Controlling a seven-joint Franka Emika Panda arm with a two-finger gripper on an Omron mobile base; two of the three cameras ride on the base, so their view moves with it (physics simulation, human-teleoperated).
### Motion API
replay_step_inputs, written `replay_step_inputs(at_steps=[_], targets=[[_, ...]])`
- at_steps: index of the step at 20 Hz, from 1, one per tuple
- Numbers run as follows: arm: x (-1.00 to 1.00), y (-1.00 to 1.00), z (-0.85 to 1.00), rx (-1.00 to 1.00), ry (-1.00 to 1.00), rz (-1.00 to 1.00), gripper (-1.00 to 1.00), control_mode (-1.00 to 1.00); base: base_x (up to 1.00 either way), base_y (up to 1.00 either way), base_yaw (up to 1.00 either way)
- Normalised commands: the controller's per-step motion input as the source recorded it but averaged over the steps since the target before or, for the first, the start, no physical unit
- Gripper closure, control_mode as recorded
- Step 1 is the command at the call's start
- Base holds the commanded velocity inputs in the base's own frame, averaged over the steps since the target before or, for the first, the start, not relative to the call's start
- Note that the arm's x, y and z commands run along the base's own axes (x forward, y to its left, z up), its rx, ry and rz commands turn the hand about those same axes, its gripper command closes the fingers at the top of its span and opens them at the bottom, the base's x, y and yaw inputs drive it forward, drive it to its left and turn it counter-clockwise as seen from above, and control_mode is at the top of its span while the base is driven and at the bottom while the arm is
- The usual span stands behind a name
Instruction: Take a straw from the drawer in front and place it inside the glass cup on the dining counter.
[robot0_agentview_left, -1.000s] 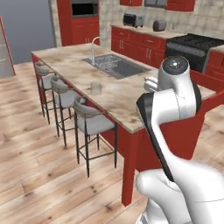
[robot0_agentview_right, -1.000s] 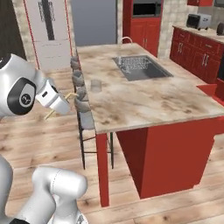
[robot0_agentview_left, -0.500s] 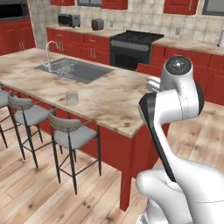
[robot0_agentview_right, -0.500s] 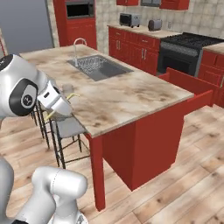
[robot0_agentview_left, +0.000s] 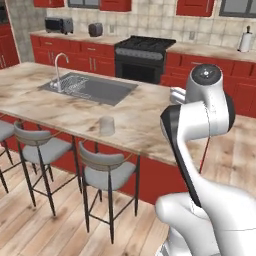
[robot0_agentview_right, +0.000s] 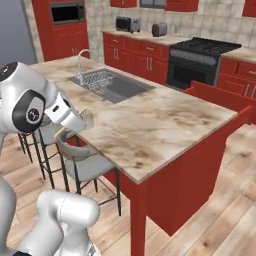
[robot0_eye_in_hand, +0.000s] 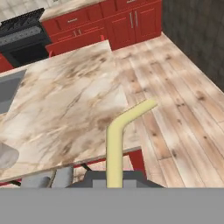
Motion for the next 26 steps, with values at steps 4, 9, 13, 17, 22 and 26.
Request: replay_step_inputs(at_steps=[4,9,13,17,22,26], targets=[[0.0,0.0,0.0,0.0,0.0,0.0,1.0,1.0,0.41,1.0,-0.15],[0.0,0.0,0.0,0.0,0.0,0.0,1.0,1.0,0.36,1.0,-0.15],[0.0,0.0,0.0,0.0,0.0,0.0,1.0,1.0,0.31,0.98,-0.14],[0.0,0.0,0.0,0.0,0.0,0.0,1.0,1.0,0.31,0.62,-0.16],[0.0,0.0,0.0,0.0,0.0,0.0,1.0,1.0,0.2,0.16,-0.14],[0.0,0.0,0.0,0.0,0.0,0.0,1.0,1.0,0.0,0.0,-0.01]])
